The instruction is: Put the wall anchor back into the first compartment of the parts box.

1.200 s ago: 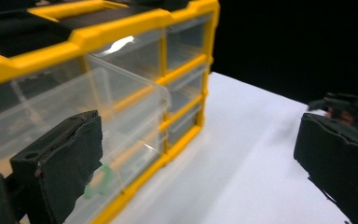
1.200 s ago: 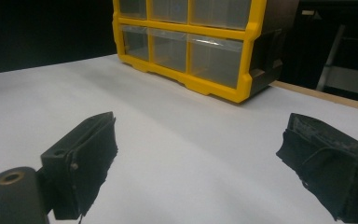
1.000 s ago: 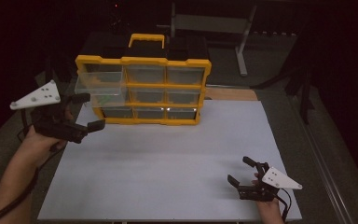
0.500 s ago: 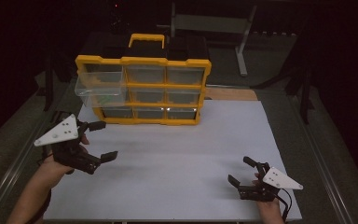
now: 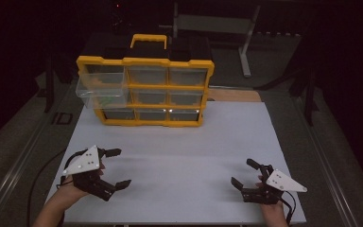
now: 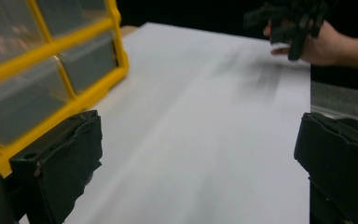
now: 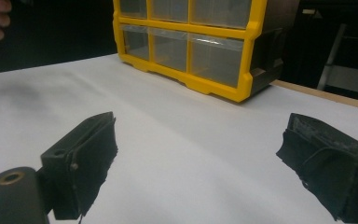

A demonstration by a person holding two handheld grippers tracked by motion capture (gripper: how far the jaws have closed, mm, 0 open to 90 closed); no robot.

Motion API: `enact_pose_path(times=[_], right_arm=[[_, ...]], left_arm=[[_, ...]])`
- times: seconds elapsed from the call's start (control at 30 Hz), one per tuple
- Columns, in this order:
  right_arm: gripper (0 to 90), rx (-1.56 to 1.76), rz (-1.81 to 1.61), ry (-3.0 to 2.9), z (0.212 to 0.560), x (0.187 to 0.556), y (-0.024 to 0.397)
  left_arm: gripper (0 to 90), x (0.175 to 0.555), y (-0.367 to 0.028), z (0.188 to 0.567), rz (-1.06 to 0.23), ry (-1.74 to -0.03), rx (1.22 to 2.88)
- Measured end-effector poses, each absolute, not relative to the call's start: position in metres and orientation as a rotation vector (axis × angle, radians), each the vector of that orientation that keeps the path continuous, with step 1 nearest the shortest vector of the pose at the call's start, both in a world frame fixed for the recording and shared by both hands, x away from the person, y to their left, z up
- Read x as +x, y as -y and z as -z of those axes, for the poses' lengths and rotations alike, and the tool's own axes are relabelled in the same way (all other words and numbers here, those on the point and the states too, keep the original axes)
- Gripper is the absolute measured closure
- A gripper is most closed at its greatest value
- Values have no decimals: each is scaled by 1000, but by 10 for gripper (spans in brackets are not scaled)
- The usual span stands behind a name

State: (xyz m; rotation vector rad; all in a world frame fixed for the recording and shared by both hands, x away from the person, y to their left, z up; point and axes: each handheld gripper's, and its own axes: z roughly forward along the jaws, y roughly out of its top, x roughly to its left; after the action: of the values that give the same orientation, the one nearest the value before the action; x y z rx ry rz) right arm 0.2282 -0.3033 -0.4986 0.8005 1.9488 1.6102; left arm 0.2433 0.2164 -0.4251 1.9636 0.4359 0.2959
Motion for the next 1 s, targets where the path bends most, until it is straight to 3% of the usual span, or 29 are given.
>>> enact_pose_path(times=[0.67,1.0], right_arm=[[96,801,-1598,-1954,500,228,303],[95,803,-1598,-1955,499,227,304]], left_arm=[[4,224,-219,495,-313,-526,1985],[4,224,-220,512,-326,-562,1995]])
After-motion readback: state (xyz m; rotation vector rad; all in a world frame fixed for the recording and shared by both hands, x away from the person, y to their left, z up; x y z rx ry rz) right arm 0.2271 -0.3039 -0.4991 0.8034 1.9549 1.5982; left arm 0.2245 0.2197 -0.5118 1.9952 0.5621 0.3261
